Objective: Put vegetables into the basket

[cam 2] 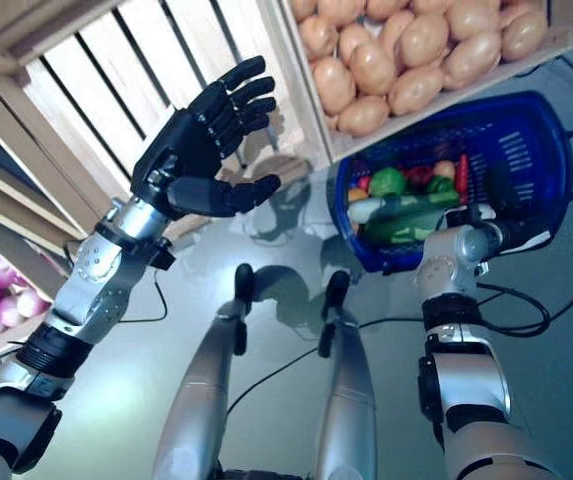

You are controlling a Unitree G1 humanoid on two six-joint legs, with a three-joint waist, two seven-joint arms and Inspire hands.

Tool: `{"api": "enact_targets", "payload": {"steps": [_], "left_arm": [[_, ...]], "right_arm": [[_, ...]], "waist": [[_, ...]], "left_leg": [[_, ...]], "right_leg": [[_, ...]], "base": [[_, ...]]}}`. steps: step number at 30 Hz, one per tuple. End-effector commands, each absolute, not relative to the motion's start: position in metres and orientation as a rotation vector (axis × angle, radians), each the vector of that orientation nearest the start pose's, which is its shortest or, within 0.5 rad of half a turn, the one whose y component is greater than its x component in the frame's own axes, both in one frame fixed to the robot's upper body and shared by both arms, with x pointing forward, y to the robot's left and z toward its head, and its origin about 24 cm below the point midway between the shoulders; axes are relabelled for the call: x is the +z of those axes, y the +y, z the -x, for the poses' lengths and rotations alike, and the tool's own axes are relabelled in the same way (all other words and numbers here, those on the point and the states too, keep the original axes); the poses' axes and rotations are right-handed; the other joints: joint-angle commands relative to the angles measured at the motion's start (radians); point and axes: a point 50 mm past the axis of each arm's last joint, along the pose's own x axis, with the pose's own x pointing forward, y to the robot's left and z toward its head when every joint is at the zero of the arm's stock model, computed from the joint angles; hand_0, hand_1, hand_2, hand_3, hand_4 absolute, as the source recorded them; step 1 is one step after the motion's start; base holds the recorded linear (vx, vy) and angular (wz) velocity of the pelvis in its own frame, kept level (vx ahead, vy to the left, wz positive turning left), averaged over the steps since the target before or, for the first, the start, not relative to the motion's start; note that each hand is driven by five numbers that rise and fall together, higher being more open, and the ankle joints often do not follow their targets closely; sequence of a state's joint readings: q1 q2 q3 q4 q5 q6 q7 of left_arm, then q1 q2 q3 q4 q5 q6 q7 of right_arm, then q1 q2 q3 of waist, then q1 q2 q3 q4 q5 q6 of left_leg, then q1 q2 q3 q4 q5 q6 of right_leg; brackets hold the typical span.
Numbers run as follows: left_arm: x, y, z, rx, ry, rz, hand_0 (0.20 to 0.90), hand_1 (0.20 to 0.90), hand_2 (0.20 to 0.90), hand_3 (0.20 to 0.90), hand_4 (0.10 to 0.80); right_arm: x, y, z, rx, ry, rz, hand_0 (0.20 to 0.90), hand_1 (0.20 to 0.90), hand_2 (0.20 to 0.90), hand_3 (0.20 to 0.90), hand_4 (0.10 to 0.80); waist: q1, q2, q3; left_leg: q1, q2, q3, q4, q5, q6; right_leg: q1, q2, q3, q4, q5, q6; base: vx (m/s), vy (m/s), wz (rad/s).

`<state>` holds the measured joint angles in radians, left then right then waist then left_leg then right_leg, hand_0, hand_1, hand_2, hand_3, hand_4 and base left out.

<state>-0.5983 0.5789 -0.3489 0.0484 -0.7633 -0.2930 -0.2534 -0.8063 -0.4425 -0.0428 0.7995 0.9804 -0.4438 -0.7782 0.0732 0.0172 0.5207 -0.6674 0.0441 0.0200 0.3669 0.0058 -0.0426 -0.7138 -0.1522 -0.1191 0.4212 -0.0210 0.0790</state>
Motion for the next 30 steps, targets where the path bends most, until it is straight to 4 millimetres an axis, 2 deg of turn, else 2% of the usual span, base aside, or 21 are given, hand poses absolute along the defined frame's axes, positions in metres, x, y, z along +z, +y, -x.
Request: {"api": "enact_targets", "payload": {"steps": [1, 5, 10, 12, 17, 21, 24, 27, 28, 30], "left_arm": [[0.254, 0.119, -0.286, -0.819, -0.874, 0.149, 0.9, 0.9, 0.9, 0.9, 0.8], [0.234, 0.123, -0.29, -0.81, -0.785, 0.154, 0.9, 0.9, 0.9, 0.9, 0.8], [0.197, 0.126, -0.288, -0.801, -0.632, 0.161, 0.9, 0.9, 0.9, 0.9, 0.8], [0.166, 0.124, -0.285, -0.796, -0.507, 0.146, 0.9, 0.9, 0.9, 0.9, 0.8], [0.11, 0.136, -0.283, -0.746, -0.248, 0.169, 0.9, 0.9, 0.9, 0.9, 0.8], [0.054, 0.151, -0.273, -0.679, -0.008, 0.15, 0.9, 0.9, 0.9, 0.9, 0.8], [0.023, 0.161, -0.267, -0.617, 0.119, 0.104, 0.9, 0.9, 0.9, 0.9, 0.8], [0.002, 0.167, -0.263, -0.573, 0.213, 0.082, 0.9, 0.9, 0.9, 0.9, 0.8], [-0.015, 0.173, -0.257, -0.546, 0.287, 0.042, 0.9, 0.9, 0.9, 0.9, 0.8], [-0.033, 0.178, -0.249, -0.536, 0.373, -0.028, 0.9, 0.9, 0.9, 0.9, 0.8]], "right_arm": [[0.205, -0.286, -0.348, -0.781, -0.619, -0.665, 0.9, 0.9, 0.9, 0.9, 0.8], [0.164, -0.272, -0.34, -0.699, -0.541, -0.636, 0.9, 0.9, 0.9, 0.9, 0.8], [0.103, -0.258, -0.319, -0.605, -0.36, -0.439, 0.9, 0.9, 0.9, 0.9, 0.8], [0.065, -0.252, -0.3, -0.523, -0.227, -0.296, 0.9, 0.9, 0.9, 0.9, 0.8], [0.006, -0.239, -0.268, -0.323, 0.037, -0.092, 0.9, 0.9, 0.9, 0.9, 0.8], [-0.035, -0.23, -0.238, -0.161, 0.271, 0.004, 0.9, 0.9, 0.9, 0.9, 0.8], [-0.06, -0.226, -0.221, -0.065, 0.426, 0.061, 0.9, 0.9, 0.9, 0.9, 0.8], [-0.077, -0.222, -0.21, 0.029, 0.537, 0.134, 0.9, 0.9, 0.9, 0.9, 0.8], [-0.091, -0.217, -0.198, 0.1, 0.631, 0.147, 0.9, 0.9, 0.9, 0.9, 0.8], [-0.108, -0.216, -0.182, 0.131, 0.75, 0.149, 0.9, 0.9, 0.9, 0.9, 0.8]], "waist": [[-0.008, 0.009, -0.001], [-0.021, -0.003, -0.05], [-0.04, -0.009, -0.144], [-0.048, -0.013, -0.2], [-0.068, -0.022, -0.293], [-0.084, -0.035, -0.355], [-0.091, -0.039, -0.376], [-0.094, -0.041, -0.387], [-0.093, -0.045, -0.393], [-0.09, -0.049, -0.402]], "left_leg": [[0.132, -0.033, 0.006, -0.095, 0.016, -0.021], [0.273, -0.024, 0.017, -0.179, 0.025, -0.024], [0.43, -0.006, 0.017, -0.298, 0.044, -0.025], [0.507, 0.004, 0.016, -0.358, 0.058, -0.024], [0.613, 0.03, 0.032, -0.426, 0.071, -0.028], [0.673, 0.043, 0.051, -0.449, 0.063, -0.036], [0.697, 0.048, 0.062, -0.454, 0.053, -0.037], [0.714, 0.051, 0.07, -0.454, 0.042, -0.035], [0.722, 0.054, 0.072, -0.454, 0.039, -0.036], [0.732, 0.055, 0.075, -0.454, 0.033, -0.036]], "right_leg": [[0.195, 0.028, -0.054, -0.092, 0.011, -0.007], [0.34, 0.027, -0.071, -0.176, 0.019, -0.007], [0.502, 0.029, -0.082, -0.289, 0.041, -0.003], [0.583, 0.031, -0.082, -0.345, 0.055, 0.006], [0.682, 0.036, -0.078, -0.416, 0.078, 0.016], [0.744, 0.038, -0.075, -0.469, 0.091, 0.026], [0.771, 0.04, -0.073, -0.497, 0.097, 0.031], [0.784, 0.041, -0.073, -0.501, 0.091, 0.034], [0.794, 0.04, -0.075, -0.501, 0.088, 0.036], [0.804, 0.038, -0.077, -0.505, 0.087, 0.041]], "base": [[0.114, 0.081, -0.13], [0.127, 0.075, -0.1], [0.139, 0.053, 0.0], [0.175, 0.058, 0.03], [0.132, 0.046, -0.1], [0.1, 0.03, -0.05], [0.035, 0.028, -0.08], [0.039, 0.037, -0.04], [0.042, 0.021, -0.01], [0.046, 0.015, -0.06]]}}
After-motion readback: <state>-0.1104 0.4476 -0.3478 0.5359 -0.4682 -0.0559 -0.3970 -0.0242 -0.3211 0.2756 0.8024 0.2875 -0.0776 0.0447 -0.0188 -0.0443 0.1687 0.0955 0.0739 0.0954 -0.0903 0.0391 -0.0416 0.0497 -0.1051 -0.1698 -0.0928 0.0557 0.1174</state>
